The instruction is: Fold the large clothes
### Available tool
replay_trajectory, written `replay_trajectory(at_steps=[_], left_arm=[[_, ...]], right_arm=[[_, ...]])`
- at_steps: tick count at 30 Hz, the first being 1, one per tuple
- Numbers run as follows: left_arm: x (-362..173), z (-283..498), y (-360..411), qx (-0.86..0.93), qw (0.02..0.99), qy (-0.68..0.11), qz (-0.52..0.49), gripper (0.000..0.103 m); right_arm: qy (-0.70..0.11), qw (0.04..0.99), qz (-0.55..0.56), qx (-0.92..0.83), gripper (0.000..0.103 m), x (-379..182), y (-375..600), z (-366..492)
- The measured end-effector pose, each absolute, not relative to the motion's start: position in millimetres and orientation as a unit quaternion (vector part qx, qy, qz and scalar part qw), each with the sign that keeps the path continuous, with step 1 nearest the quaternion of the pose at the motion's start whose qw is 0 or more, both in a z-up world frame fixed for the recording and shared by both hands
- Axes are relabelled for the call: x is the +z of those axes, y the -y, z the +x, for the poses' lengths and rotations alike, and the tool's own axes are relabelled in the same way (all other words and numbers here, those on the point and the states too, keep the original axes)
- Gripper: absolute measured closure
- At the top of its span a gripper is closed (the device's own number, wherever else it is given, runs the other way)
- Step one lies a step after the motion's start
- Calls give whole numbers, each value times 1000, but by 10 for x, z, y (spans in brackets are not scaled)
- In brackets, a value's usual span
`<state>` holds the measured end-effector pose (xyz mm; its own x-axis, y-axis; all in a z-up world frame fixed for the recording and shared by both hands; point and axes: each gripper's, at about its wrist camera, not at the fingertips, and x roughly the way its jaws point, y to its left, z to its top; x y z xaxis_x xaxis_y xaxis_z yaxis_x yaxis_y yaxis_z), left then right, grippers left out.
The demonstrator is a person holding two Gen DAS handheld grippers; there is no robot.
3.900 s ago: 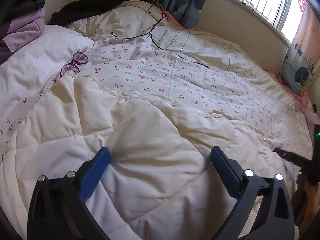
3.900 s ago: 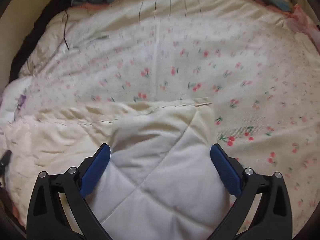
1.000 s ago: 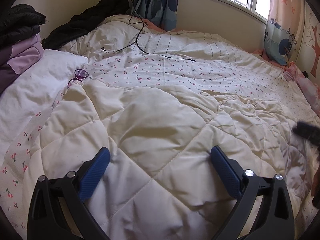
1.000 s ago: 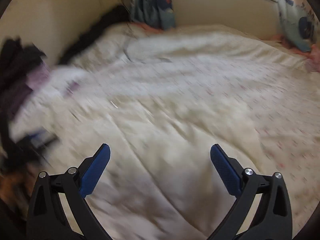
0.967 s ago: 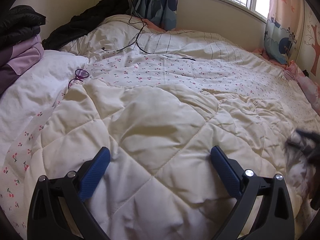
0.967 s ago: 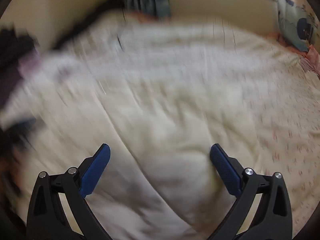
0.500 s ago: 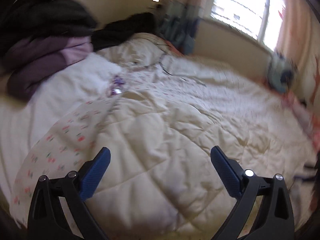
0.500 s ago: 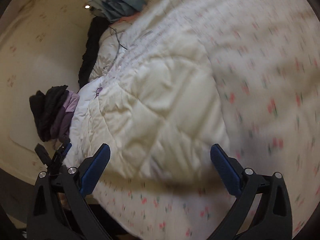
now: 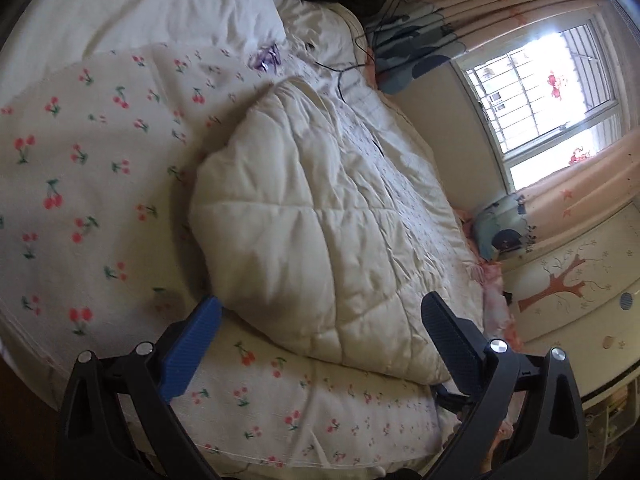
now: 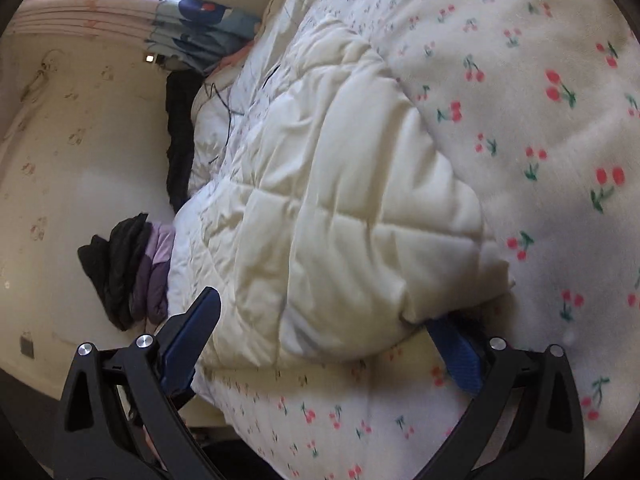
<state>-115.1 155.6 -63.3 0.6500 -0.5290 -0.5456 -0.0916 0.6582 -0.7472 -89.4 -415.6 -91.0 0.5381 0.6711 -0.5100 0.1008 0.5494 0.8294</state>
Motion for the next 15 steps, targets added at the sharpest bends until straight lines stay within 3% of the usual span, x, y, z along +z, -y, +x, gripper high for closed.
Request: replay_trajectory(at_steps=[6,12,15], left_arm=[[-868,-955,-1320,-148,779,-449,-411,7],[-910,-778,-1116,-111,796,-462,-376,7],[-873,-719,-1059,-98,807,-448,-372,7]], right_arm=[[-352,784,447,250,6,-553,4072,-943],[-417,778,419,213,7,-896,4105,-836],[-397,788,426,201,7,-907,4182,-833]])
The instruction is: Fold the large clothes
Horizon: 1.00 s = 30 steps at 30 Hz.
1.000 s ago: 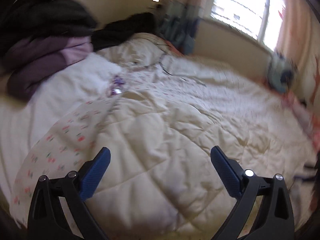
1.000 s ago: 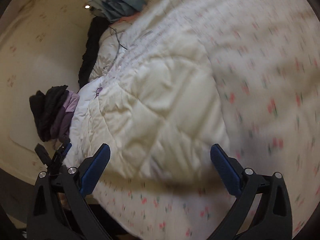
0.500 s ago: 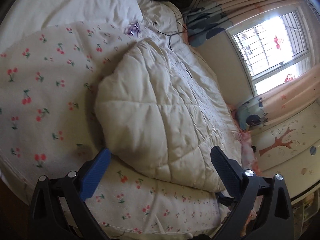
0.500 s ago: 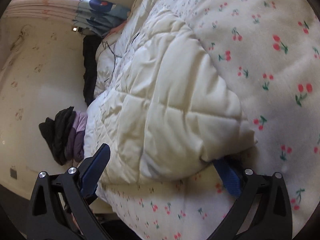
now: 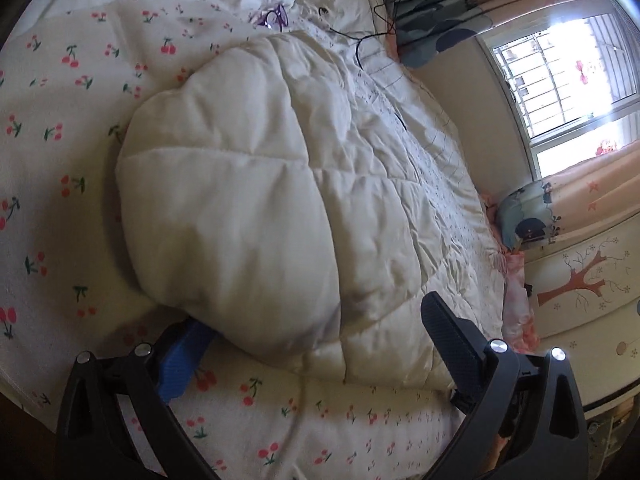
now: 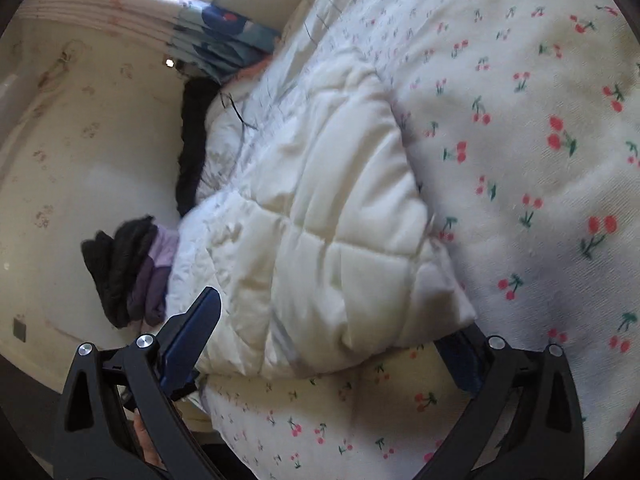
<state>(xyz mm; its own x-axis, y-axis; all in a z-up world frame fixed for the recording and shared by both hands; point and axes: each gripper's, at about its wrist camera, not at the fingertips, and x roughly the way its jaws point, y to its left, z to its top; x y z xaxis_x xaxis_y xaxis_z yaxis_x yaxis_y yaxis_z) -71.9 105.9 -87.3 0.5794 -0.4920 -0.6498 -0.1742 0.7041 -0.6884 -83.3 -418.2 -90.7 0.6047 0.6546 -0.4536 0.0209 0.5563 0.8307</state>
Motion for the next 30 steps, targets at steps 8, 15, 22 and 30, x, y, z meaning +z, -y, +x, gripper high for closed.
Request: replay_trajectory(at_steps=[8,15,22,30], left_arm=[[-1024,-508,-1087,-73,789,-462,-398,7],[-981,-441,-1030,-67,806,-459,-367,22],[-929,-524,-1091,-74,818,-444,-358,51],[-474,-781,-765,-179,848,-375,-328,63]], right_arm=[[-443,764,416,217,6,-1017,4183,-489],[-436,737,463,228,33,-1061,4292,-317],[-434,782,386,224,74,-811,4250,-381],[-340,834,347,263,80,139,4462,-1135]])
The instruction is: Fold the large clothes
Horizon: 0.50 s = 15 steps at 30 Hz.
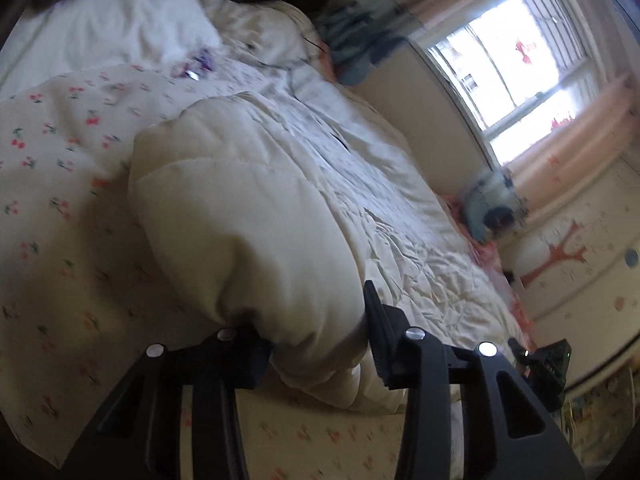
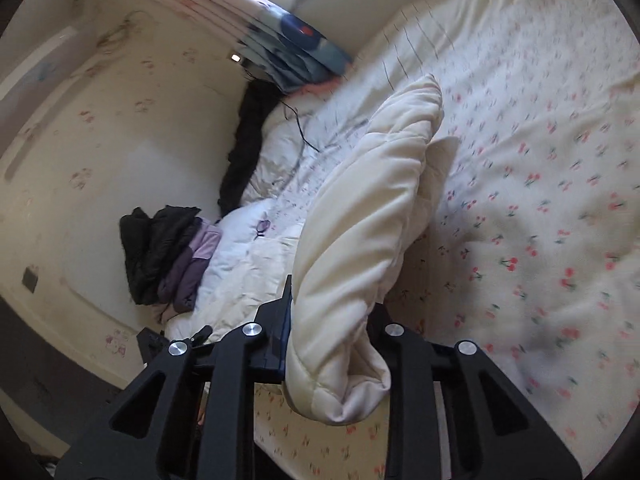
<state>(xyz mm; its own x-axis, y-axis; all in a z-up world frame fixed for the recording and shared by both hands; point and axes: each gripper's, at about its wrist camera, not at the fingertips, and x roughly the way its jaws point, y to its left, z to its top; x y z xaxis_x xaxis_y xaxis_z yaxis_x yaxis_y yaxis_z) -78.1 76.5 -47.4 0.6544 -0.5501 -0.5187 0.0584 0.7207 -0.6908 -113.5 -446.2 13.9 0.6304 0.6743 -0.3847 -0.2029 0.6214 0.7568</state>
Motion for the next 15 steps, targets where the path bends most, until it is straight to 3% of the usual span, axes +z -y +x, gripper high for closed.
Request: replay_trajectory(at_steps=[5,7,10,12,13,15], left_arm=[[-496,-1059,-388,-243,816,-457,-257,63],[-424,-1084,-351,-242,803,-487,-243,57],[-320,-1155,-402,-221,788,-535,-207,56],[-157,-1289,-549,-201,806,-530,-170,46],[-86,-1358,-619,-177,823,-520,-147,37],[93,-1501,-758,-105,867,-478,-91,36]], right_arm=[[-355,840,348,215,78,-63,4944,-1973],[-394,823,367,183,69,-411,5141,-2169],[-403,787,440,158,59,-805,5449,-2413],[-371,803,449,129,55,-726,5636,-2625],[-355,814,447,107,46,-642,5738,-2724],[-338,843,414,65,42,-423,5852,-2817]])
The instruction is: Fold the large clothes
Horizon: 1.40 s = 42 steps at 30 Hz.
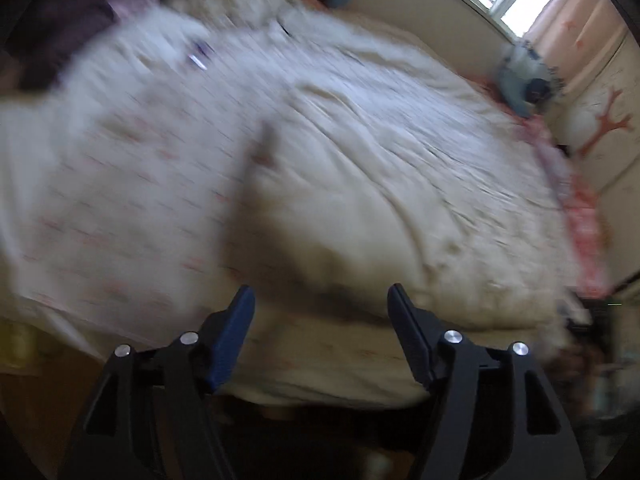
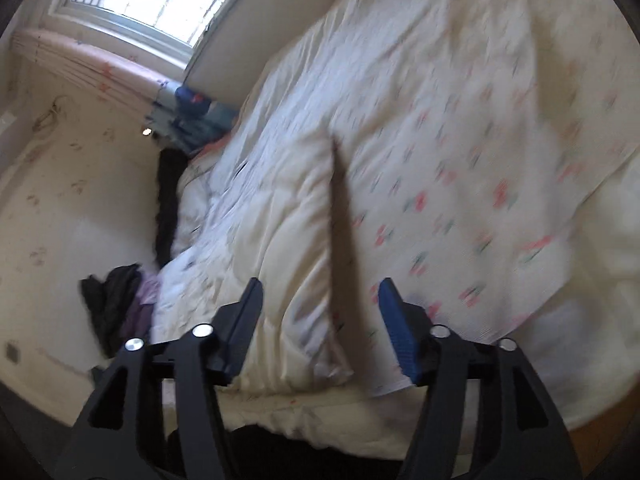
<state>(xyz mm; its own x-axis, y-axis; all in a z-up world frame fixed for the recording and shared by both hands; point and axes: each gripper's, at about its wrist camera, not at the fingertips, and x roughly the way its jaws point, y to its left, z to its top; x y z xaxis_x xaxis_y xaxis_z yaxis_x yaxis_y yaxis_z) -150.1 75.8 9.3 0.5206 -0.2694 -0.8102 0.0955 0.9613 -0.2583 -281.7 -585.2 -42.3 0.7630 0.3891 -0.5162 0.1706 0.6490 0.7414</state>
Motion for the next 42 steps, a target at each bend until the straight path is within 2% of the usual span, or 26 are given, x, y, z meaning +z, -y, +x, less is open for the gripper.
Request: replay_trajectory(at_steps=[2,4,5,7,12,15,16,18,20,23,28,29,31,33,36,38,42], left_arm=[[228,-1520,-758,-90,886,-447,-85,36],[355,-1453,-592,-98,904,-408,-78,28],[413,-1384,-461,-109,912,-388,-72,24],[500,-1281,-184,-140,925,-349,-64,19],[514,-549,526,-184,931,-310,-56,19],[261,-180,740,-169,928,-329,-34,19],[110,-102,724,-163,923,-348,-34,19],[-397,50,585,-147,897,-412,-58,19],[-642,71,484,-150,880,-442,-92,19],[-471,-5,509,-152,894,-414,-75,19],[-448,-30,532,-142,895,-417,-68,19],[-462,-15,530,-142,894,-420,-68,19],[-512,39,540,-145,890,-426,-73,18],[-520,49,545,-144,890,-427,-72,18],[-532,43,549,-144,890,-428,-70,18],[-524,34,552,-144,890,-427,-69,18],[-523,30,565,-142,890,-427,-67,18]], right_arm=[[-324,872,363,54,36,-124,5808,-2764],[-324,894,302,63,21,138,5596,-2555],[-330,905,261,70,19,247,5418,-2377],[-340,916,198,79,17,346,5127,-2022],[-361,922,132,37,17,231,4701,-989],[-422,898,121,-2,15,-292,4707,-458],[-452,884,118,-10,10,-541,4700,-319],[-456,879,136,-3,8,-784,4762,-240],[-456,878,148,9,7,-759,4798,-231],[-468,875,127,7,7,-657,4776,-207],[-404,908,110,3,7,-173,4618,-253],[-409,906,109,2,7,-225,4626,-226],[-480,870,110,-1,6,-701,4643,-2],[-476,868,142,2,6,-723,4743,14],[-471,874,119,-19,6,-510,4678,-36],[-440,890,119,7,6,-243,4510,-129],[-416,904,75,66,6,76,3862,-70]])
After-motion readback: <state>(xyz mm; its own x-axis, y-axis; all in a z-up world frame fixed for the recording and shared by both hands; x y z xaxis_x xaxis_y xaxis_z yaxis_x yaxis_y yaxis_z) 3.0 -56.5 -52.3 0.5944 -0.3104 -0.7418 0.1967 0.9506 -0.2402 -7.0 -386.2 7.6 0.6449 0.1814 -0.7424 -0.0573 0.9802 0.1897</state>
